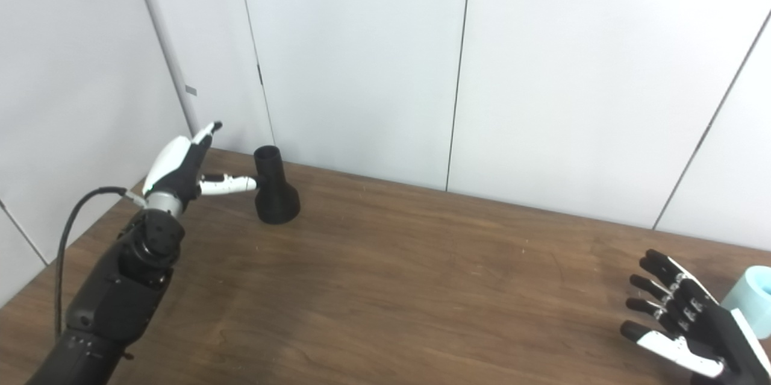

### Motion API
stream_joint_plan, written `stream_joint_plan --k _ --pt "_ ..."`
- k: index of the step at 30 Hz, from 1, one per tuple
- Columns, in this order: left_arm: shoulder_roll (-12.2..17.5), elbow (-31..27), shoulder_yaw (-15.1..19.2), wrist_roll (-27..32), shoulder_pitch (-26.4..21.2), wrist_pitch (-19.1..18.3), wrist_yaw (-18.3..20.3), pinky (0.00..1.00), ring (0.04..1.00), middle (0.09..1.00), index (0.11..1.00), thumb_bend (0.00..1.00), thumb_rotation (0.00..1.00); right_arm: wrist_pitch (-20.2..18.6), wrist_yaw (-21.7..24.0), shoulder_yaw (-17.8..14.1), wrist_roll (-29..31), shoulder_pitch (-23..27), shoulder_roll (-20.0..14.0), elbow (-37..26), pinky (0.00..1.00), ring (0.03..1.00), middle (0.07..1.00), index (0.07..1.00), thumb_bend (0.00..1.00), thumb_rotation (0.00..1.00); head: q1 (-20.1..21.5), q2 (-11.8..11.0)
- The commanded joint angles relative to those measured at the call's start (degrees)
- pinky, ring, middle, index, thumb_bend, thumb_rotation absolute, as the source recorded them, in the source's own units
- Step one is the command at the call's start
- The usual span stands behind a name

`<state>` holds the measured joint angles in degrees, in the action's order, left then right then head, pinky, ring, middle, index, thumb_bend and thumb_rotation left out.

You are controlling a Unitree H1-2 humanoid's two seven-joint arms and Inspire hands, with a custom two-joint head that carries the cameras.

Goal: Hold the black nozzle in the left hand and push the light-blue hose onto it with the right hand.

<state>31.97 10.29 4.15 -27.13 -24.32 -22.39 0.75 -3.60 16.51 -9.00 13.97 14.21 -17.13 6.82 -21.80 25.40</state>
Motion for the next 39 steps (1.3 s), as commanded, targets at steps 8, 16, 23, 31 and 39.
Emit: stream_joint_plan --k 8,16,23,31,39 --pt "3.2 3.2 -4.3 -2.3 -3.1 0.7 0.6 1.0 1.0 1.0 0.897 1.0 0.47 0.4 -0.6 -1.0 1.0 1.4 -1.2 -2.3 0.7 0.832 0.888 0.867 0.77 0.17 0.1 0.3" --pt "2.7 5.1 -7.0 -3.6 -4.6 0.4 0.6 1.0 1.0 1.0 0.877 1.0 0.47 0.4 -0.4 -0.9 0.9 1.2 -1.4 -2.6 0.71 0.842 0.895 0.87 0.77 0.17 0.3 0.6" --pt "1.7 6.3 -7.3 -2.9 -4.6 1.8 0.0 1.0 1.0 1.0 0.872 1.0 0.45 0.0 -0.5 -1.2 1.0 1.0 -1.5 -3.1 0.71 0.841 0.895 0.869 0.77 0.17 0.4 0.8" --pt "0.7 9.6 -7.9 -2.9 -5.5 4.0 -1.2 1.0 1.0 1.0 0.864 1.0 0.45 0.4 -1.0 -0.7 -0.4 0.8 -1.8 -3.4 0.7 0.831 0.889 0.862 0.78 0.17 0.9 0.9" --pt "-0.1 12.9 -8.1 -2.3 -6.7 5.2 -2.5 1.0 1.0 1.0 0.854 1.0 0.43 -0.5 -1.0 -1.0 0.2 0.3 -1.9 -4.4 0.69 0.831 0.891 0.863 0.78 0.18 1.6 1.2"
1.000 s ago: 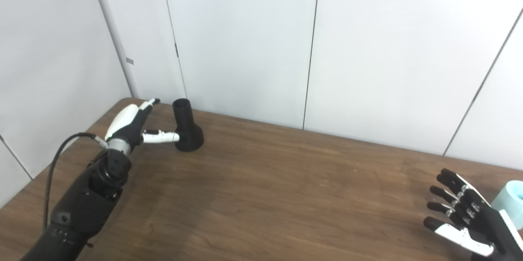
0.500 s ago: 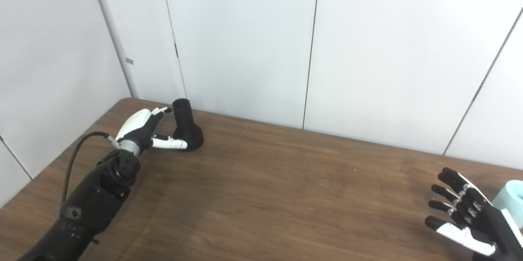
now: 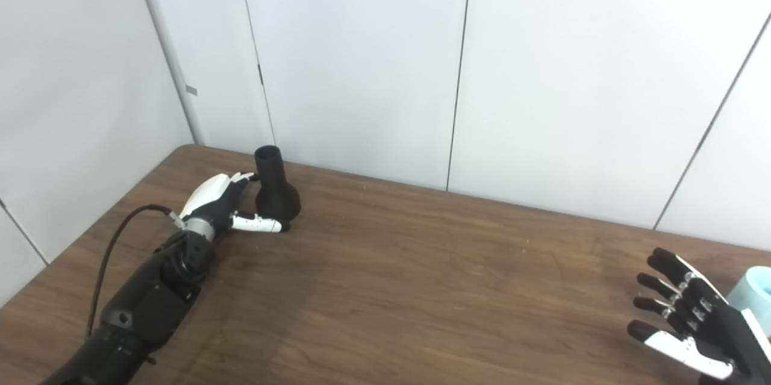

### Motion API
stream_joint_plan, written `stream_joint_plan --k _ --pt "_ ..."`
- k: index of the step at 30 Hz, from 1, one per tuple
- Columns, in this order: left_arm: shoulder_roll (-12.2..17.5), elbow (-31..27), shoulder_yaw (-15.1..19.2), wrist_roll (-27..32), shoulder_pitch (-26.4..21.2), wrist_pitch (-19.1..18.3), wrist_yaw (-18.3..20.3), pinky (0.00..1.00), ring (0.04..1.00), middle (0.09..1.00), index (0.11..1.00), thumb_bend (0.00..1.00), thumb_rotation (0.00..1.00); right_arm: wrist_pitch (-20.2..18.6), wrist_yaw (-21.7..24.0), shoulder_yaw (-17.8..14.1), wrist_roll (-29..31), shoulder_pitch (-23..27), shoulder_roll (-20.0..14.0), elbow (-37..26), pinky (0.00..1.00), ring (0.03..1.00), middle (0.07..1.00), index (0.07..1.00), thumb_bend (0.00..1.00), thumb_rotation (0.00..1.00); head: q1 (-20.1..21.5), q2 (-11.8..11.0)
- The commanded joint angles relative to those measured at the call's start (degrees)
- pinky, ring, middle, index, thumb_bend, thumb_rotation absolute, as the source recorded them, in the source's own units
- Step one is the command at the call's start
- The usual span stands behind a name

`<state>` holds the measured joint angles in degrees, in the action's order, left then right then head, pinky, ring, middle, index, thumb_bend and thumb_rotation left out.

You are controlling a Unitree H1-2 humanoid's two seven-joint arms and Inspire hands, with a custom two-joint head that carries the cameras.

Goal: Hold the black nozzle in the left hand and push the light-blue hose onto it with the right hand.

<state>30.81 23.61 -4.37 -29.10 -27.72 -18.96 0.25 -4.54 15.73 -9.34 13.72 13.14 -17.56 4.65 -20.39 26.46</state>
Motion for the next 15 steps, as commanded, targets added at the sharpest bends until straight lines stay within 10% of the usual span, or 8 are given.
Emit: stream_joint_plan --k 1,15 --pt "0.8 0.3 0.5 -0.2 -3.6 2.1 -2.3 1.0 1.0 1.0 0.852 1.0 0.43 0.1 -0.3 -0.7 0.5 1.3 -1.5 -2.4 0.69 0.829 0.89 0.862 0.78 0.18 0.3 0.2" --pt "-2.3 5.4 3.2 5.5 -5.1 4.9 -4.4 1.0 1.0 1.0 0.832 1.0 0.39 -0.8 -0.6 -0.9 0.0 0.7 -2.1 -3.9 0.67 0.824 0.892 0.865 0.79 0.19 0.6 0.8"
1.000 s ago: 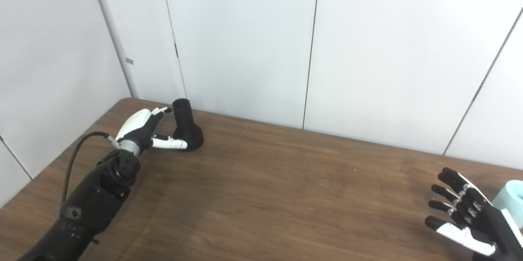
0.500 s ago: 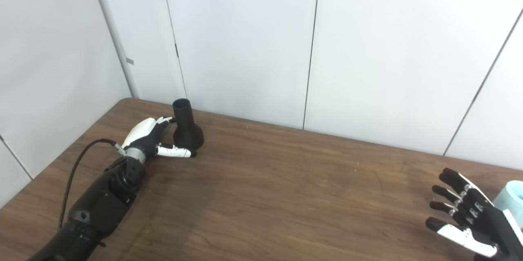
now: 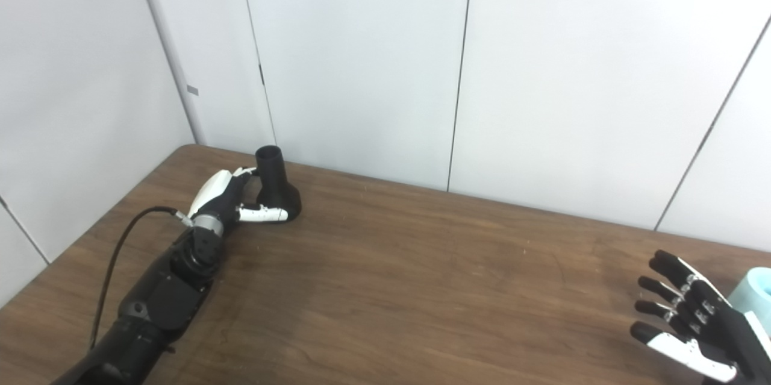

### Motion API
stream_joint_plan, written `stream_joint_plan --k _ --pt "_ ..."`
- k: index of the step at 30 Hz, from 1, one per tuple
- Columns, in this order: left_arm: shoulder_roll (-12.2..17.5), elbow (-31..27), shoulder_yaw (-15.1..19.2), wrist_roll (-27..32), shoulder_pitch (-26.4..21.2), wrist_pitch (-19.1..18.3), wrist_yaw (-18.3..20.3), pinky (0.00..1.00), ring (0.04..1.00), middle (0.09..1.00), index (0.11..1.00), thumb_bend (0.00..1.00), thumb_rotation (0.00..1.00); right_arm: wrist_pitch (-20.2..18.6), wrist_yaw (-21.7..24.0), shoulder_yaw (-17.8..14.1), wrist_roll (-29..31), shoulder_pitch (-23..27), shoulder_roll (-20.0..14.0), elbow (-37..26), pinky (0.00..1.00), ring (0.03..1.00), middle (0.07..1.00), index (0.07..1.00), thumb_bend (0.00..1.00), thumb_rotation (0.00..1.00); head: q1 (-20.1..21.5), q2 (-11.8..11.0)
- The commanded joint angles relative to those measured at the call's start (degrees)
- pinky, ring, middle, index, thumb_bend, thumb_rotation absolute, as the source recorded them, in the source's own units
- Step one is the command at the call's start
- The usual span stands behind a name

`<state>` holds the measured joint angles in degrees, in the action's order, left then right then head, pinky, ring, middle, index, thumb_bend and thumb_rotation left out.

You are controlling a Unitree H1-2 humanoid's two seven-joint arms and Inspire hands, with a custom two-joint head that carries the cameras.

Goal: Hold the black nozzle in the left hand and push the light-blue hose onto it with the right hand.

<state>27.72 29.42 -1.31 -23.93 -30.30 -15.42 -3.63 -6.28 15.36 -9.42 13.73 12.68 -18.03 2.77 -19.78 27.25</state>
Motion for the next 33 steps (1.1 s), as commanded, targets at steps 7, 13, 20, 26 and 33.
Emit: stream_joint_plan --k 7,13,20,26,33 --pt "0.4 0.3 -0.2 1.7 -2.6 2.3 0.4 1.0 1.0 1.0 0.818 1.0 0.38 1.2 -0.4 -0.6 0.0 0.7 -1.9 -2.5 0.69 0.835 0.903 0.875 0.79 0.21 0.1 0.5" --pt "0.3 2.3 -0.3 3.5 -2.9 3.6 1.3 1.0 1.0 1.0 0.726 0.99 0.34 1.2 -0.4 -0.8 0.2 0.5 -2.1 -2.6 0.69 0.836 0.905 0.879 0.79 0.21 0.4 1.0" --pt "0.1 2.3 -1.1 3.8 -2.6 1.9 2.0 1.0 1.0 1.0 0.547 0.93 0.23 0.8 -0.8 -1.0 0.2 0.4 -2.2 -3.1 0.68 0.83 0.898 0.875 0.79 0.21 0.5 1.3" --pt "1.4 3.4 -5.1 -0.4 -2.7 1.1 1.0 1.0 1.0 0.983 0.523 0.93 0.21 0.6 -1.1 -1.1 0.1 0.3 -2.2 -3.4 0.68 0.827 0.895 0.875 0.8 0.22 0.6 1.6" --pt "3.3 4.8 -11.1 -7.4 -2.6 1.0 -1.6 1.0 1.0 0.939 0.487 0.55 0.08 0.7 -1.3 -1.2 0.0 0.1 -2.4 -3.4 0.69 0.827 0.893 0.874 0.79 0.22 0.5 1.7"
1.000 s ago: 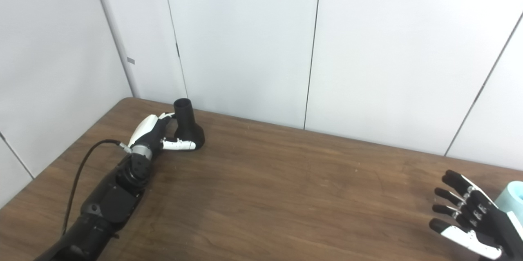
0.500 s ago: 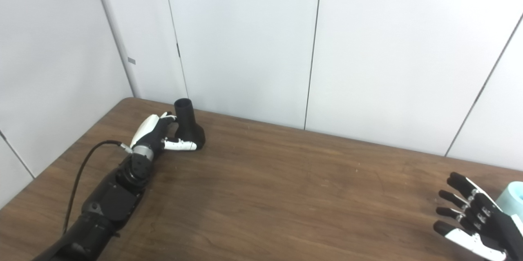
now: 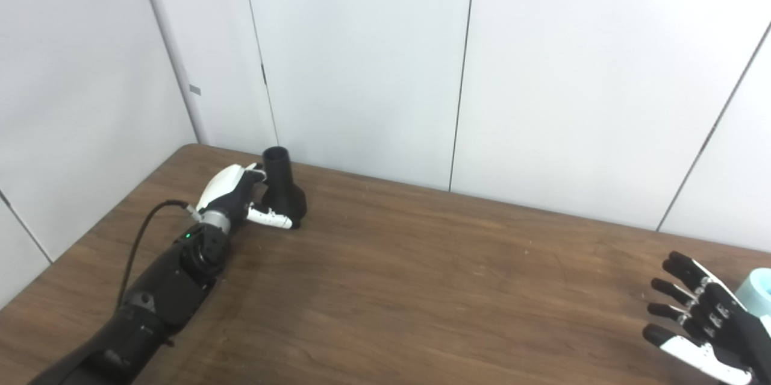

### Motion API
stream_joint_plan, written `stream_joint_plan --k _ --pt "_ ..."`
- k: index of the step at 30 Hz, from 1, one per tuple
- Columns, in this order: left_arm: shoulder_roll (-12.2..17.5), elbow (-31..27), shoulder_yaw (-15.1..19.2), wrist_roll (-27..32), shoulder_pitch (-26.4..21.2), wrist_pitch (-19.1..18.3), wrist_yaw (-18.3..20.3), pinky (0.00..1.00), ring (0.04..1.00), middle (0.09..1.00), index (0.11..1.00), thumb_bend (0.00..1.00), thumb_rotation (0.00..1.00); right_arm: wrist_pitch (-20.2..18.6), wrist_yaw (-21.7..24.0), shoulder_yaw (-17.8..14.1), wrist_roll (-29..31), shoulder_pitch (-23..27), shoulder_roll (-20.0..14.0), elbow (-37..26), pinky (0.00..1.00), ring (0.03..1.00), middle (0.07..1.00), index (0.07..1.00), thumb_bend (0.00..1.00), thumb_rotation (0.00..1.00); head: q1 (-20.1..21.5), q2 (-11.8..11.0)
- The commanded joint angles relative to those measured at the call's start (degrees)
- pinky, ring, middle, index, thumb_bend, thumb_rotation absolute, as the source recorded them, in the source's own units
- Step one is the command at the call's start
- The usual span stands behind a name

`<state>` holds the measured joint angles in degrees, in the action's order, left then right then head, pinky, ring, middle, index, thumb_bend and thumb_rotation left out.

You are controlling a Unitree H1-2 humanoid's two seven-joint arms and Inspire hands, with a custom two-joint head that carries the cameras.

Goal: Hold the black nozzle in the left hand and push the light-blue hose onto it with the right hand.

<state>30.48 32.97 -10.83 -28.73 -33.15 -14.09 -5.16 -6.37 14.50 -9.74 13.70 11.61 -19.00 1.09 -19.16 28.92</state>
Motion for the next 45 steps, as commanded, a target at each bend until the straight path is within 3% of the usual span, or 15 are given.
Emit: stream_joint_plan --k 1,7,16,23,34,45 --pt "0.5 1.5 -1.6 -2.6 0.3 0.5 -0.8 1.0 1.0 0.932 0.486 0.54 0.08 0.8 -0.4 -0.9 0.1 1.2 -1.4 -1.8 0.69 0.829 0.894 0.874 0.79 0.21 -0.1 0.1" --pt "0.4 2.4 -1.3 -2.2 0.8 4.1 -3.5 1.0 1.0 0.897 0.482 0.53 0.07 0.6 -0.6 -0.9 0.1 1.1 -1.5 -2.5 0.69 0.833 0.897 0.877 0.78 0.21 0.0 0.3" --pt "-0.1 2.0 -2.1 -1.7 1.3 5.2 -1.8 1.0 1.0 0.896 0.483 0.53 0.06 0.5 -1.2 -0.8 -0.4 1.2 -1.7 -2.7 0.68 0.823 0.89 0.872 0.79 0.23 0.3 0.6" --pt "-1.2 1.9 -1.4 1.7 2.3 5.6 1.5 1.0 1.0 0.908 0.483 0.53 0.06 -0.3 -1.4 -1.0 -0.4 1.3 -1.7 -3.3 0.69 0.822 0.887 0.87 0.79 0.22 0.3 0.8" --pt "-4.7 -0.3 1.2 12.1 4.7 1.9 8.6 1.0 1.0 0.947 0.483 0.52 0.06 -0.8 -1.1 -1.3 -0.1 1.8 -1.9 -3.3 0.69 0.826 0.89 0.876 0.79 0.22 0.7 1.4" --pt "-7.3 -0.7 1.4 16.1 5.8 2.7 11.4 1.0 1.0 0.956 0.483 0.52 0.06 -1.1 -0.8 -1.4 0.1 2.2 -1.8 -3.3 0.71 0.841 0.903 0.89 0.77 0.22 0.8 1.8"
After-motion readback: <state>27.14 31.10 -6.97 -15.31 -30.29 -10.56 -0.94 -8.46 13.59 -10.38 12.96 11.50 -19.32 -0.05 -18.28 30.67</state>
